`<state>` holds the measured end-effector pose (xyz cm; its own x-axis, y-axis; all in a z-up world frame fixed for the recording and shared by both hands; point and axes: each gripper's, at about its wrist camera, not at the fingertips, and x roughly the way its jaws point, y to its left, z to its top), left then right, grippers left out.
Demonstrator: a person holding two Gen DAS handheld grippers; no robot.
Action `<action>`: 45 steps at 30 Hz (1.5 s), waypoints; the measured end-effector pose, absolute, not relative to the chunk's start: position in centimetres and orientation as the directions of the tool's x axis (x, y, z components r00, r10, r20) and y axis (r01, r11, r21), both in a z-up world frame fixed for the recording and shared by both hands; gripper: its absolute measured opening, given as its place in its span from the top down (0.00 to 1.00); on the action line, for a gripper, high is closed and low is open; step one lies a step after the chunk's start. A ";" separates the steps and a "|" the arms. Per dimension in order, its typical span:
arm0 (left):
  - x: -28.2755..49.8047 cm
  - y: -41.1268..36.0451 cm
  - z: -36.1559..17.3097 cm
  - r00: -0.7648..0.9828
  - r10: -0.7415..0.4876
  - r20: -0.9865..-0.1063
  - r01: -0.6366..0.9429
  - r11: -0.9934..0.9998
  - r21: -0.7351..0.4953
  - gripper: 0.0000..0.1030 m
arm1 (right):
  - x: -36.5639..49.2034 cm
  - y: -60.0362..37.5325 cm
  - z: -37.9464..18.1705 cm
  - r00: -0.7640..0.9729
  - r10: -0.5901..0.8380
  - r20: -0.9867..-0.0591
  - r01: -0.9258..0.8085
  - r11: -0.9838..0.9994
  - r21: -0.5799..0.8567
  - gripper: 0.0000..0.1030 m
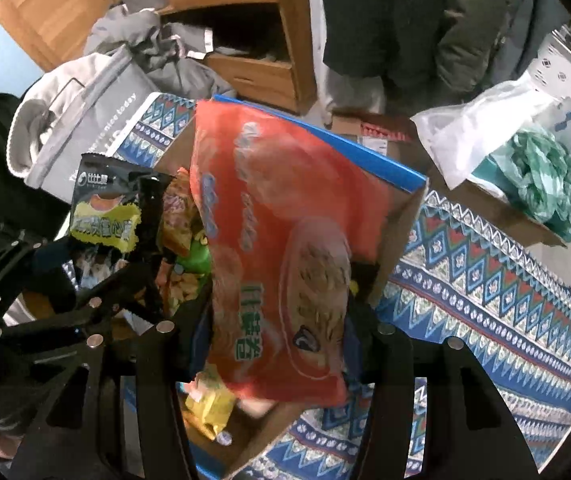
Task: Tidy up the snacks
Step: 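Carry both packets into the cardboard box and open both tools, then withdraw both tools upward from the box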
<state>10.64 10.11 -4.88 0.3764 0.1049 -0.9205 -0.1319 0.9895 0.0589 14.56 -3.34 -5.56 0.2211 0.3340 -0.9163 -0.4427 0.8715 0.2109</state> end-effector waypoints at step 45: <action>3.0 6.6 3.7 0.533 -0.054 -0.845 -0.017 0.997 -0.075 0.16 | 6.3 -12.2 3.4 0.498 0.317 -0.807 -0.388 0.914 0.119 0.21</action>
